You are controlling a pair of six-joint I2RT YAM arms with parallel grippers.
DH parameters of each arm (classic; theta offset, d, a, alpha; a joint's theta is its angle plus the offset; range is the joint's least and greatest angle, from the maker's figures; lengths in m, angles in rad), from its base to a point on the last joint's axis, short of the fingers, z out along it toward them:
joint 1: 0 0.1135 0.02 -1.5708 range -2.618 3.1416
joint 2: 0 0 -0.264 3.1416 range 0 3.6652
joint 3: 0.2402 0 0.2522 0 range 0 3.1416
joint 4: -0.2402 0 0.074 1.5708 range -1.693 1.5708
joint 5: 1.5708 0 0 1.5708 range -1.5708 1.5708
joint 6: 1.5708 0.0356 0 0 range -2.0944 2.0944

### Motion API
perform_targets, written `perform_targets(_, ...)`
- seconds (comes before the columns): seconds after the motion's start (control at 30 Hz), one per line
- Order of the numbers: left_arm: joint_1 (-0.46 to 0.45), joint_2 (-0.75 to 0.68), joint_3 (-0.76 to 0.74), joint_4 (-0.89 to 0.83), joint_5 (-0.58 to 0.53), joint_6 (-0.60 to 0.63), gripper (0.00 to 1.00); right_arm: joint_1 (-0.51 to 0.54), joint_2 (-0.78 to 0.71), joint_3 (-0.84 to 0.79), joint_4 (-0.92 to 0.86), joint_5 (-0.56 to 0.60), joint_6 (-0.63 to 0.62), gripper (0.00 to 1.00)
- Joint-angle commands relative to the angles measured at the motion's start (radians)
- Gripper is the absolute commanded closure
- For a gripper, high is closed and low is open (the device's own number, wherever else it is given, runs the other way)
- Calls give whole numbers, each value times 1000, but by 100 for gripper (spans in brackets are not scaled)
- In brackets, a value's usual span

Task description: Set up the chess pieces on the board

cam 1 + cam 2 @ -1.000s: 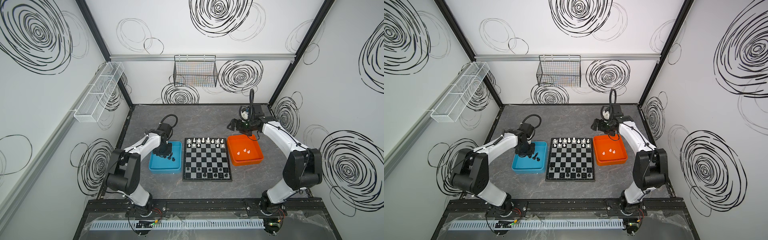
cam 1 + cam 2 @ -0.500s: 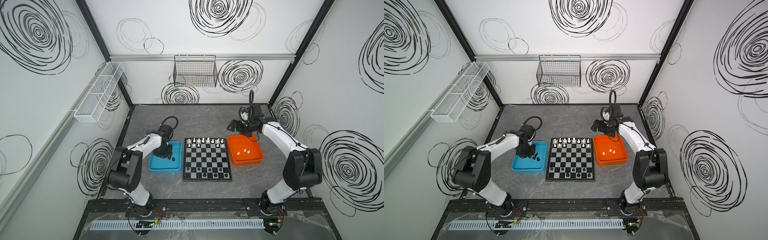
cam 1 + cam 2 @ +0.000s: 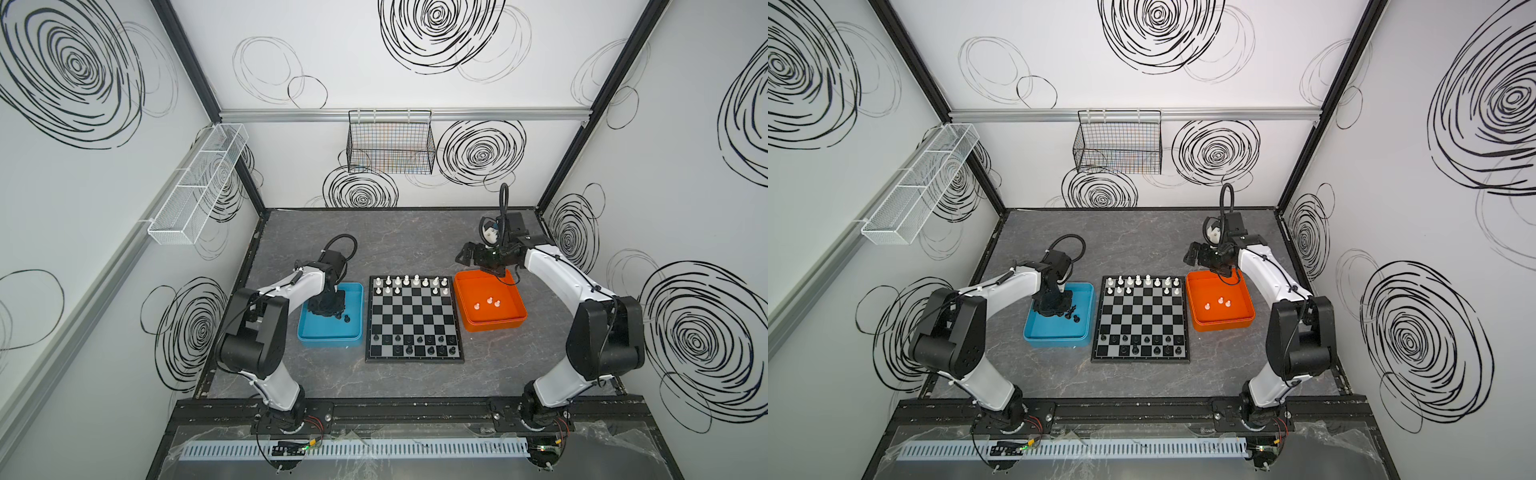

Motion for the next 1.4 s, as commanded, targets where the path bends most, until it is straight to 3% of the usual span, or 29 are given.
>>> perform_targets(0.0, 6, 11, 22, 2, -5, 10, 86, -5, 9, -7, -8, 7, -13, 0)
perform_targets(0.23, 4, 3, 35, -20, -3, 9, 100, -6, 11, -3, -12, 8, -13, 0)
perform_targets(0.5, -47, -74, 115, -127, 25, -4, 100, -8, 3, -1, -14, 5, -16, 0)
perform_targets(0.7, -154, -124, 168, -217, 26, -65, 99, -10, 1, -2, -13, -1, -16, 0)
perform_targets(1.03, -397, -225, 112, -274, 71, -273, 99, -26, -9, -6, -10, 1, -29, 0)
perform_targets(1.37, -599, -260, 40, -230, 84, -467, 98, -45, -12, -18, -16, -22, -59, 0)
